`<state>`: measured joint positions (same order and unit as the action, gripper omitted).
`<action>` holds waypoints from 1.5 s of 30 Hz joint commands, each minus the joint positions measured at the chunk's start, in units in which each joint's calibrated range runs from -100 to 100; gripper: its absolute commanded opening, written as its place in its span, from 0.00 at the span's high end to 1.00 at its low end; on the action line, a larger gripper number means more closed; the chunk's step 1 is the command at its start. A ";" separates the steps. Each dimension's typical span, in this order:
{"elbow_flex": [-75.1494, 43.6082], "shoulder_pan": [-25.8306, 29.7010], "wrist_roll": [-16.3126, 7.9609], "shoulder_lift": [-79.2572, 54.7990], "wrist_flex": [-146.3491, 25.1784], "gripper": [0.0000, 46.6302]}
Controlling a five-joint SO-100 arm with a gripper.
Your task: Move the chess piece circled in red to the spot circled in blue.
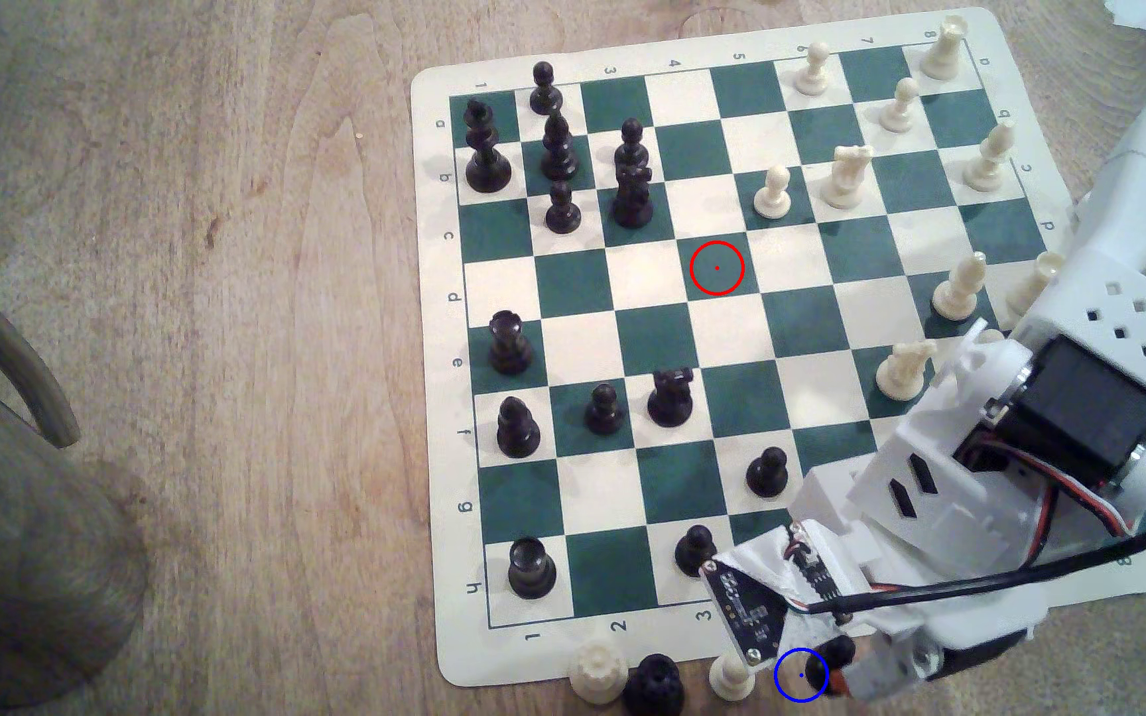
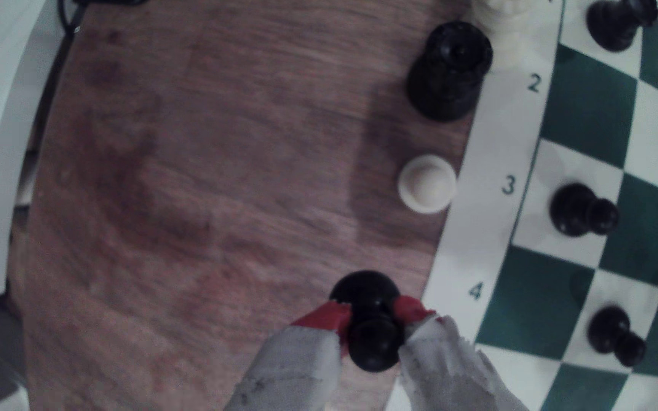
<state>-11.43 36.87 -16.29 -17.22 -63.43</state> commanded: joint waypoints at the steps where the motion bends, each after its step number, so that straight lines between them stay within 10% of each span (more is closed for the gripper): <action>1: -0.90 -0.07 0.05 2.45 0.69 0.95; 45: 1.19 -1.01 0.00 -4.34 5.60 0.93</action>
<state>-9.99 36.06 -16.09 -23.33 -58.57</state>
